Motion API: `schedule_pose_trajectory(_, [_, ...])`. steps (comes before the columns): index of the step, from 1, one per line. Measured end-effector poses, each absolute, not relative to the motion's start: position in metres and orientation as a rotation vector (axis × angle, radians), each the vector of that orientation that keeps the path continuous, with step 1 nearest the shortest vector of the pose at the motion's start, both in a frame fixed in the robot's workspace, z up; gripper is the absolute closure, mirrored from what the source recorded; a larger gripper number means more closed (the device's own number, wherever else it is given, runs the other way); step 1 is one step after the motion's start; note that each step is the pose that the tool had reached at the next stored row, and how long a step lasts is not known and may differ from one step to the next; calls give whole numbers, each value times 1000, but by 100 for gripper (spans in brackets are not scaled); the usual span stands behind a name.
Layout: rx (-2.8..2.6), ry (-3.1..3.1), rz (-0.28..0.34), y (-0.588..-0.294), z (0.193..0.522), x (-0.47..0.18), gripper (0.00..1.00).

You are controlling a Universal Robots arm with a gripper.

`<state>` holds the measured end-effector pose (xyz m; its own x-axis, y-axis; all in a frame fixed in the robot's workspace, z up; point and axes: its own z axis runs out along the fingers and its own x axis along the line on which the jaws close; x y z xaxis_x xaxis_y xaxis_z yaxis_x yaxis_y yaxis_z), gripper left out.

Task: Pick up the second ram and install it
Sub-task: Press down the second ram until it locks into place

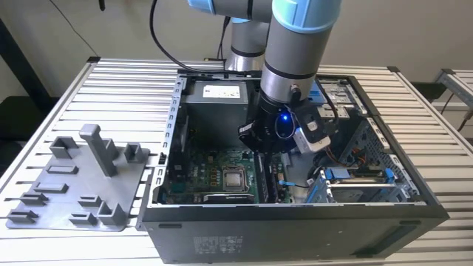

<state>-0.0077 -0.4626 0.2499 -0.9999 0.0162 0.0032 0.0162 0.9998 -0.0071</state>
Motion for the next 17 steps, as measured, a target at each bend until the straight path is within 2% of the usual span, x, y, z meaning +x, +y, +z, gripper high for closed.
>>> schedule_pose_trajectory(17, [321,-3129,12,-463,250,-8,89])
